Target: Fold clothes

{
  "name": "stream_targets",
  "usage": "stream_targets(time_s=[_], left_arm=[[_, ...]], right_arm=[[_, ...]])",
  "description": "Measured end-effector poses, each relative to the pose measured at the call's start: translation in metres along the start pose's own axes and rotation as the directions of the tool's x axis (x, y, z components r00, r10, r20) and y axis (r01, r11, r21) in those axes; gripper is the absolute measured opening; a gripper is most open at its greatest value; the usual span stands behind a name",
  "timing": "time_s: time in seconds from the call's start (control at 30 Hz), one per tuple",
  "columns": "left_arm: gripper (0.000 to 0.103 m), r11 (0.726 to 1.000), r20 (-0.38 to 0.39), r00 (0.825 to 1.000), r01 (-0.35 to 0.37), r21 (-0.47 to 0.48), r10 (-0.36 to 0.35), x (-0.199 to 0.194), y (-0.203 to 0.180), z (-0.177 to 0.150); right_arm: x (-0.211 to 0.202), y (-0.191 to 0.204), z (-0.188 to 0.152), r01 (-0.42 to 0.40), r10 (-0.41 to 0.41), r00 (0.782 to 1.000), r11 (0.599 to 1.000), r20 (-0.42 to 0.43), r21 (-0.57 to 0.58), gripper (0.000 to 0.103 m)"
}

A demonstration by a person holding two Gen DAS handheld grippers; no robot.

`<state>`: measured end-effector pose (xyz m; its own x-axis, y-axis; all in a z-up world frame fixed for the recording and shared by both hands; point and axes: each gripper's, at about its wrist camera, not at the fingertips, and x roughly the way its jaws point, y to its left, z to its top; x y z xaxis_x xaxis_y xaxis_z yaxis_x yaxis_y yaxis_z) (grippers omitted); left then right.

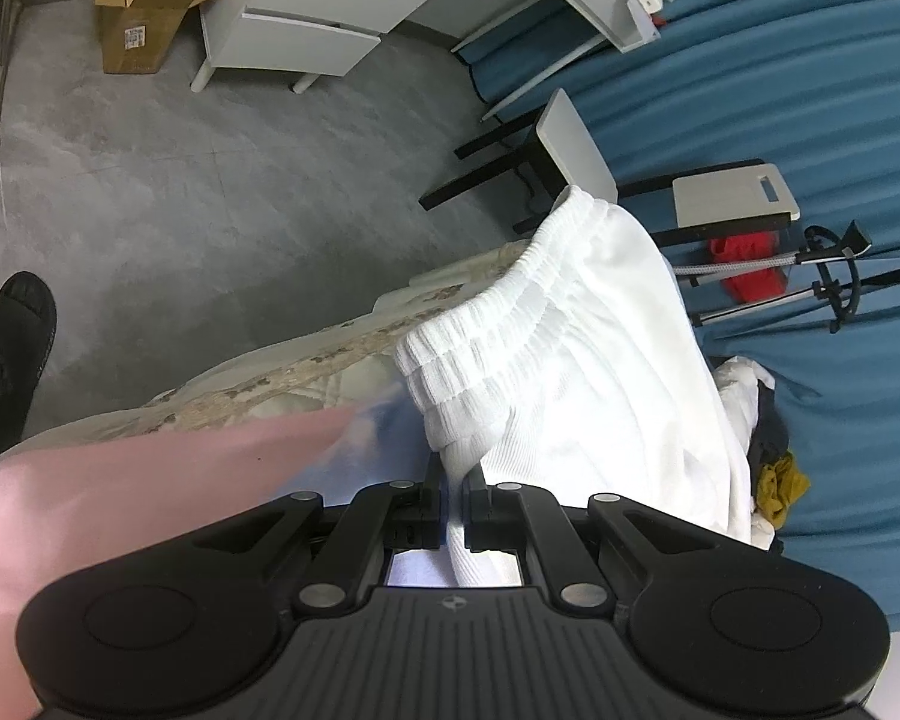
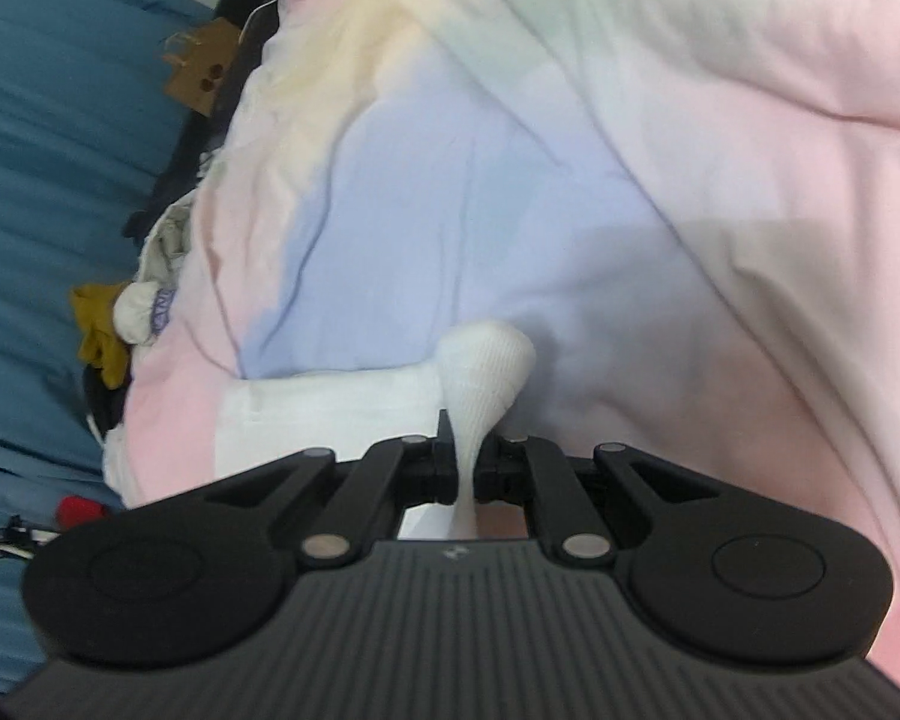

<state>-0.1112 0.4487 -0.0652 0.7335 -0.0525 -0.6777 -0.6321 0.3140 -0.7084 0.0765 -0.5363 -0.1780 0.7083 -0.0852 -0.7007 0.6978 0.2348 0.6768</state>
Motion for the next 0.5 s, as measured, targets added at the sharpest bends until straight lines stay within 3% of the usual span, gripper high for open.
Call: stream_targets(time_s=[0.17,0.27,0.33,0.4,0.43,0.5], left_arm=[[0.007,0.999,0.005,1.000,0.001,0.047,-0.002,-0.001,-0.004,-0.001],[0.018,0.993,0.029,0.999,-0.024,0.118,0.021,-0.008,-0.010,-0.004],[0.036,0.985,0.060,0.998,-0.042,0.169,0.033,-0.018,-0.018,-0.007],[0.054,0.972,0.098,0.994,-0.068,0.226,0.046,-0.029,-0.028,-0.012],[0.064,0.961,0.122,0.991,-0.087,0.262,0.057,-0.035,-0.034,-0.014],[0.074,0.932,0.174,0.982,-0.125,0.341,0.068,-0.048,-0.048,-0.020]], right_arm=[[-0.001,0.023,-0.006,0.041,-0.038,0.999,0.994,0.029,-0.105,0.009],[-0.005,0.033,-0.003,0.061,-0.052,0.996,0.987,0.068,-0.148,0.011],[-0.007,0.044,-0.004,0.103,-0.078,0.988,0.975,0.130,-0.196,0.022],[-0.007,0.054,-0.003,0.155,-0.107,0.974,0.958,0.201,-0.241,0.045],[-0.010,0.058,-0.004,0.186,-0.123,0.963,0.947,0.241,-0.261,0.051],[-0.018,0.064,-0.005,0.204,-0.115,0.948,0.936,0.297,-0.287,0.082]])
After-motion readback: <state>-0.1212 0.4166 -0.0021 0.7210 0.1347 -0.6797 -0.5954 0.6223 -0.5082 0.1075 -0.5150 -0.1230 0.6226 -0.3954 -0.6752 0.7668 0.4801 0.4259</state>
